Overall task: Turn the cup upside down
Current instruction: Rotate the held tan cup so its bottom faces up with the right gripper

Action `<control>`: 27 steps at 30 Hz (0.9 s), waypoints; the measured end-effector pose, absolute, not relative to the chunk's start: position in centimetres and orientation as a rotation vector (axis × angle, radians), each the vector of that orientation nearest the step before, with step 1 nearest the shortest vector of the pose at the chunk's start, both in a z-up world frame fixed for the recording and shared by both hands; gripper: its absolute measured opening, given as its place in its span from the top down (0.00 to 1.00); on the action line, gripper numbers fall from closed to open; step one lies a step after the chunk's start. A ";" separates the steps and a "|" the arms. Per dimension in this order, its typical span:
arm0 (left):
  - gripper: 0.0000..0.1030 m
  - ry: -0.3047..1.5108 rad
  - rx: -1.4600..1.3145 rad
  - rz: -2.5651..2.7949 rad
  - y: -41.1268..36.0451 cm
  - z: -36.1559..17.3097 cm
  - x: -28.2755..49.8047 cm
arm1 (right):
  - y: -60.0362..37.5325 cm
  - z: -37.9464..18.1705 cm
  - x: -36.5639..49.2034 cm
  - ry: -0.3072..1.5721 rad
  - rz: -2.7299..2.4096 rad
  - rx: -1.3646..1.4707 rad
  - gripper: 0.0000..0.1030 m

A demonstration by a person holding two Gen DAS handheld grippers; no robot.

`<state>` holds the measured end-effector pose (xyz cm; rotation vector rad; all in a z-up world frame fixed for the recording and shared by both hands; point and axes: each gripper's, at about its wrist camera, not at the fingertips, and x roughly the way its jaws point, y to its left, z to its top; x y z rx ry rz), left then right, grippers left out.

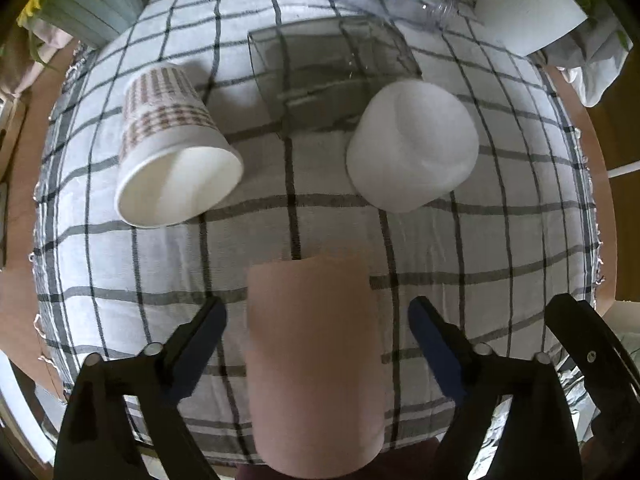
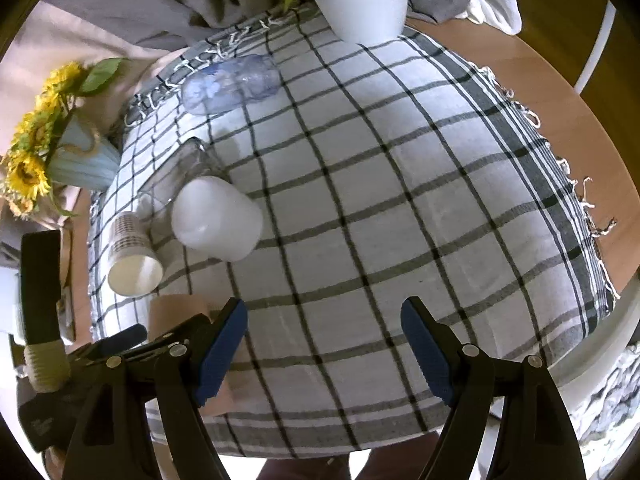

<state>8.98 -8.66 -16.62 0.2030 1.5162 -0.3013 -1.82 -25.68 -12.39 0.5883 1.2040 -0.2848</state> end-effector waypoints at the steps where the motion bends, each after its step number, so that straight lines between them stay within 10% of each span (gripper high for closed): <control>1: 0.17 1.521 0.204 -0.295 -8.8 -16.8 9.1 | -25.8 -12.5 -1.8 1.206 -0.285 0.590 0.23; 6: 0.37 1.530 0.201 -0.278 -9.1 -17.3 9.5 | -26.2 -13.0 -1.7 1.214 -0.288 0.591 0.23; 27: 0.38 1.367 0.137 -0.292 -7.3 -10.5 8.1 | -25.9 -10.2 -1.4 1.144 -0.219 0.578 0.23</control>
